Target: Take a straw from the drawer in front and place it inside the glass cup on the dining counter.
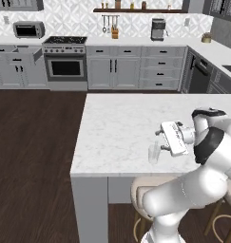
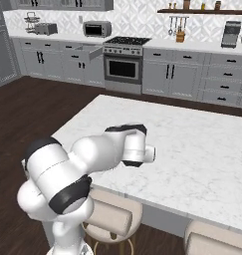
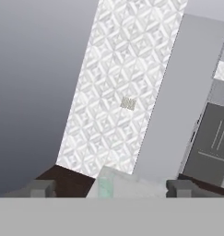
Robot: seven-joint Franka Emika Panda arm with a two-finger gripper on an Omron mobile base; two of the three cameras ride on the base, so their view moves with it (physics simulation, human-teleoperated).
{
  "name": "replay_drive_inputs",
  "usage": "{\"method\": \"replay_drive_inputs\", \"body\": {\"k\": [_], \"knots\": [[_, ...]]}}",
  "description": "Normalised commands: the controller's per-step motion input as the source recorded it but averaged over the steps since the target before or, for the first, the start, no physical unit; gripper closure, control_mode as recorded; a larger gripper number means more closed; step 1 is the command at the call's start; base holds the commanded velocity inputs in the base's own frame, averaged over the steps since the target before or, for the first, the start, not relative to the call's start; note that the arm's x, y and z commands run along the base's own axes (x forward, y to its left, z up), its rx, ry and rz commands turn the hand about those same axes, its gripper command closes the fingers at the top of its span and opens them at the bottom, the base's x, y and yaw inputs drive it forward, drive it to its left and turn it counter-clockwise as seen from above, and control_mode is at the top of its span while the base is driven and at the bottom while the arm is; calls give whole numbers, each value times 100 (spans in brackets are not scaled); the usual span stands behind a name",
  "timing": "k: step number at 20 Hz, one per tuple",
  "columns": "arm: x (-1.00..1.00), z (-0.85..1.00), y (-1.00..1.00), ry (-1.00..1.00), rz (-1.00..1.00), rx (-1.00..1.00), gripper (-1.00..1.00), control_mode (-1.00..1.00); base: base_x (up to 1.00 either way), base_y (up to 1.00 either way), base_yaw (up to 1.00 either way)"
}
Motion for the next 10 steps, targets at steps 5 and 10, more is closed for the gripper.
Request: {"method": "replay_drive_inputs", "body": {"k": [5, 10], "knots": [[-33, 37, -25, 0, -4, -18, -100, -100, 0, 0, 0], [-66, 46, -28, -1, -9, -27, -100, -100, 0, 0, 0]]}}
